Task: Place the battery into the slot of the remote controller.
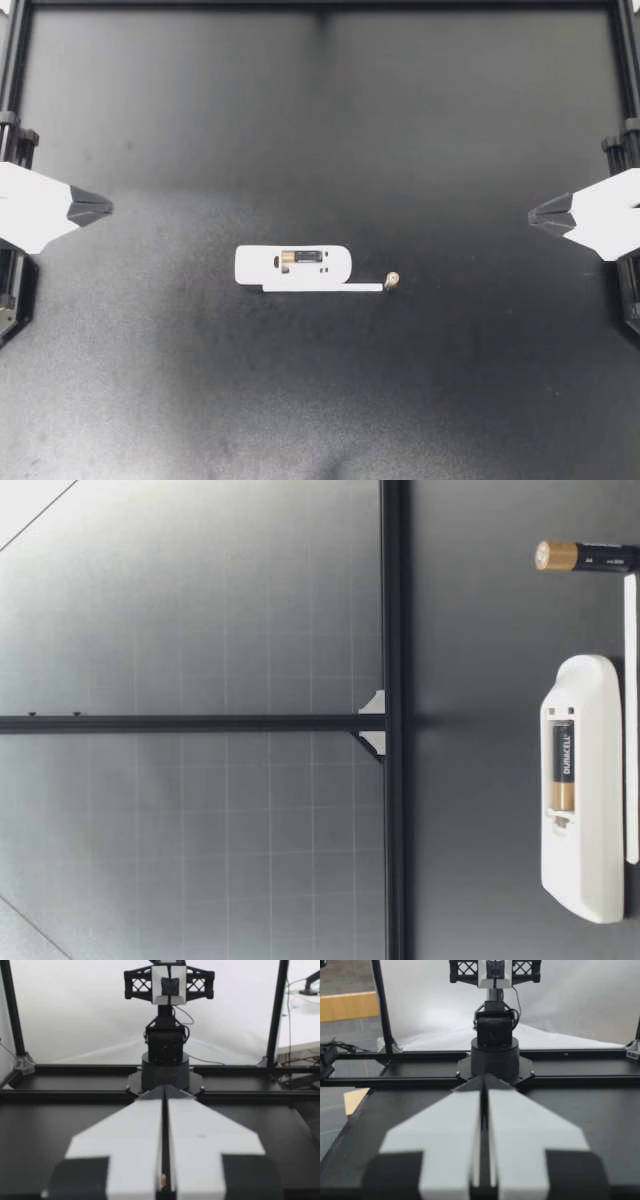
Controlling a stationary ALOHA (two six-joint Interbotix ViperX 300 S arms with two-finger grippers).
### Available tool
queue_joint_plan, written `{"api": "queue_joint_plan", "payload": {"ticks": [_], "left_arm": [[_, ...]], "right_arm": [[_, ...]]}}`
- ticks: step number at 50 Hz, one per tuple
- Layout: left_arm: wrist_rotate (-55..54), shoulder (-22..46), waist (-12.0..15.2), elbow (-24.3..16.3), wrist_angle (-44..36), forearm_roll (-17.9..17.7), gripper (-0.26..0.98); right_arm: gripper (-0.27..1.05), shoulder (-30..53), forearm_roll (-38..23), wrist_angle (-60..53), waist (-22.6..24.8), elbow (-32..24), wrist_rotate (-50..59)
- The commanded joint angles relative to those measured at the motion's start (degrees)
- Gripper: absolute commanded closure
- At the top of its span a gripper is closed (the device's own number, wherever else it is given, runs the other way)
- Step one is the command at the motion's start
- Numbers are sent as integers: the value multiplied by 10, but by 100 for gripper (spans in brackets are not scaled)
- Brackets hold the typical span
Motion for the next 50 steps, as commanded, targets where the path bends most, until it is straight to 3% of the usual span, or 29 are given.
{"api": "queue_joint_plan", "payload": {"ticks": [1,14,32,42,50], "left_arm": [[4,4,9,-9,-7,0,86],[7,4,9,-11,-9,0,87],[8,18,8,-6,-10,-1,87],[7,37,9,-7,-10,0,87],[8,40,9,-7,-10,0,87]], "right_arm": [[91,4,-1,-4,-1,-3,0],[93,73,5,18,-4,-32,7],[93,287,5,339,-23,-223,17],[90,365,-21,450,-25,-279,16],[80,411,-45,480,-26,-296,15]]}}
